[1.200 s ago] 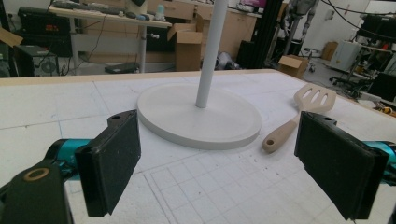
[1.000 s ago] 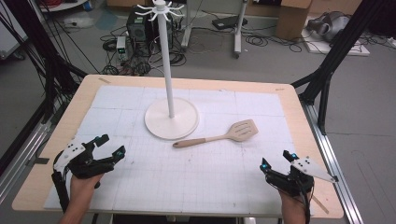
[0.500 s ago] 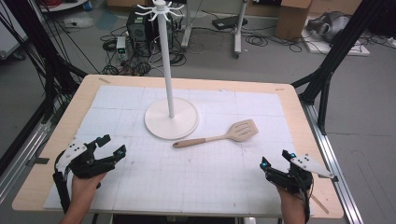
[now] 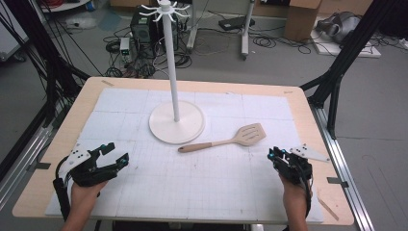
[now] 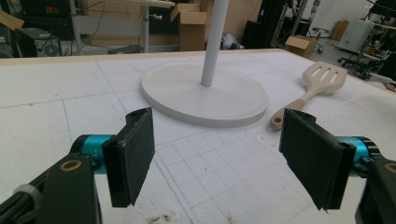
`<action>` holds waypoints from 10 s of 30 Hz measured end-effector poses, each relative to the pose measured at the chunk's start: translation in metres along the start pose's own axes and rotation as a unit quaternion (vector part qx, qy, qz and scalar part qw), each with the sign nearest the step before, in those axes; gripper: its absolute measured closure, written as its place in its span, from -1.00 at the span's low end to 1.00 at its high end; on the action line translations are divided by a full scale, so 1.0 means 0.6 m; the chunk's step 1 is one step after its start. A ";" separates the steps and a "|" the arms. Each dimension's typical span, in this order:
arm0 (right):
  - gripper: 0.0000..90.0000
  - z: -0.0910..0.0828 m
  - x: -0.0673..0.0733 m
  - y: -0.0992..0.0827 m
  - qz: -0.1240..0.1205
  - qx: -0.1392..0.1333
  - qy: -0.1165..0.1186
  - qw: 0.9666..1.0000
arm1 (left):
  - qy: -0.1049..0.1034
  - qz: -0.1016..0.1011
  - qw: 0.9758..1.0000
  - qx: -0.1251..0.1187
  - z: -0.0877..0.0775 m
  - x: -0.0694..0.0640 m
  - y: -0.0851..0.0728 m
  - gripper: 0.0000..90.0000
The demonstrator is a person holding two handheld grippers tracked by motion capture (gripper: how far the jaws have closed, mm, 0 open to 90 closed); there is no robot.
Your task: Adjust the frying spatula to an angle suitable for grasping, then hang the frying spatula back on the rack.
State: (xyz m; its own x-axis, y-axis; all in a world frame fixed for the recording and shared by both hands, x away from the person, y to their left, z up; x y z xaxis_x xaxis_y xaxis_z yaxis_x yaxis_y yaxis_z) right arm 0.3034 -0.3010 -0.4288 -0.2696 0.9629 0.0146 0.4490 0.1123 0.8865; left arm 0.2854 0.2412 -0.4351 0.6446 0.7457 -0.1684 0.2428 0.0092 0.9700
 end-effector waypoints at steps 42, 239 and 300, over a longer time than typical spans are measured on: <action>0.98 0.195 -0.031 0.066 -0.062 0.081 -0.047 0.994 | 0.015 -0.004 1.000 0.015 -0.005 0.014 -0.007 -0.15; -0.58 -0.087 0.080 -0.014 -0.010 -0.067 0.032 0.997 | -0.012 0.024 0.970 0.240 0.110 0.008 -0.036 0.98; -0.58 -0.084 0.080 -0.017 -0.024 -0.069 0.018 0.997 | -0.026 -0.010 0.999 0.021 0.015 -0.005 0.000 -0.52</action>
State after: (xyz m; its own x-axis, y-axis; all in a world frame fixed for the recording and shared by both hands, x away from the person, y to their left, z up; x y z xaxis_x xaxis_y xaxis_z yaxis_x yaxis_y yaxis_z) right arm 0.2428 -0.2684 -0.4136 -0.3189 0.9477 -0.0143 0.3151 0.1202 0.9414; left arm 0.2899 0.2333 -0.4362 0.6755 0.7105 -0.1973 0.2850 -0.0047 0.9585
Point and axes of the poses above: each handheld gripper's, and its own axes: z roughly forward along the jaws, y roughly out of its top, x roughly to its left, the point moved 4 cm from there along z, roughly forward along the jaws, and after that the axes turned 6 degrees about -y, right-handed, at the moved point
